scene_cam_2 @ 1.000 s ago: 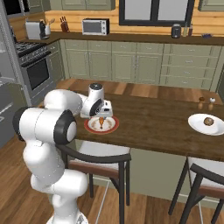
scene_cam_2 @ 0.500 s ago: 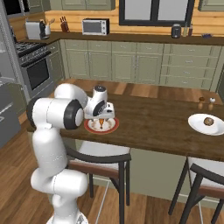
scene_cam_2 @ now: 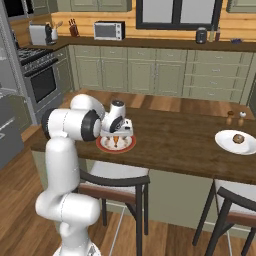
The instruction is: Pick the chicken drumstick and mushroom from their plates and place them in the bowl. Then put the bowl in the fridge.
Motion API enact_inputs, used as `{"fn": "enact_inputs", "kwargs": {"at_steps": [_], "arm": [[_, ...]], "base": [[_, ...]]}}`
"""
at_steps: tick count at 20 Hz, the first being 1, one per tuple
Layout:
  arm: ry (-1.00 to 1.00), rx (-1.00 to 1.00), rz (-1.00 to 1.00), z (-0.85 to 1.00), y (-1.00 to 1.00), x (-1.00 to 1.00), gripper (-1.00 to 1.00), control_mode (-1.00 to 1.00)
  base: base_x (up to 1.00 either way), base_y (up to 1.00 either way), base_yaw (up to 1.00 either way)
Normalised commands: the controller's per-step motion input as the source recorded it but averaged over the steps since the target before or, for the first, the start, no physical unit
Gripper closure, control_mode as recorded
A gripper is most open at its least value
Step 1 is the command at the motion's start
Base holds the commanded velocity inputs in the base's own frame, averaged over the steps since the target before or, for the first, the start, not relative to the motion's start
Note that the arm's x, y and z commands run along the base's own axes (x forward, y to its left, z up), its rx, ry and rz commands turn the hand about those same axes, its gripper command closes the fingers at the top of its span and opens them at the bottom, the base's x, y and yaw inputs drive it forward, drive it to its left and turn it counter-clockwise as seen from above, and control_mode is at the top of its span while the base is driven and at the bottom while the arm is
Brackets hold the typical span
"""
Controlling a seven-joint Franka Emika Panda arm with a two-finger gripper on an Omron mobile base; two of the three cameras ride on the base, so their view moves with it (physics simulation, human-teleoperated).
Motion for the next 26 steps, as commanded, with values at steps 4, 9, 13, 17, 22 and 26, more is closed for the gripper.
{"fn": "enact_inputs", "kwargs": {"at_steps": [4, 9, 13, 17, 22, 26], "arm": [[0.0, 0.0, 0.0, -0.31, 0.0, 0.0, -1.0, -1.0], [0.0, 0.0, 0.0, -0.22, 0.0, 0.0, 1.0, -1.0], [-0.06, 0.0, 0.0, -0.01, 0.06, 0.0, 1.0, -1.0], [-0.05, 0.0, 0.0, -0.02, 0.17, 0.0, 1.0, -1.0], [0.0, 0.0, 0.0, 0.11, 0.06, -0.16, 1.0, -1.0], [0.0, 0.0, 0.0, 0.71, 0.0, -0.82, 1.0, -1.0]], "base": [[0.0, 0.0, 0.0], [0.0, 0.0, 0.0], [0.0, 0.0, 0.0], [0.0, 0.0, 0.0], [0.0, 0.0, 0.0], [0.0, 0.0, 0.0]]}}
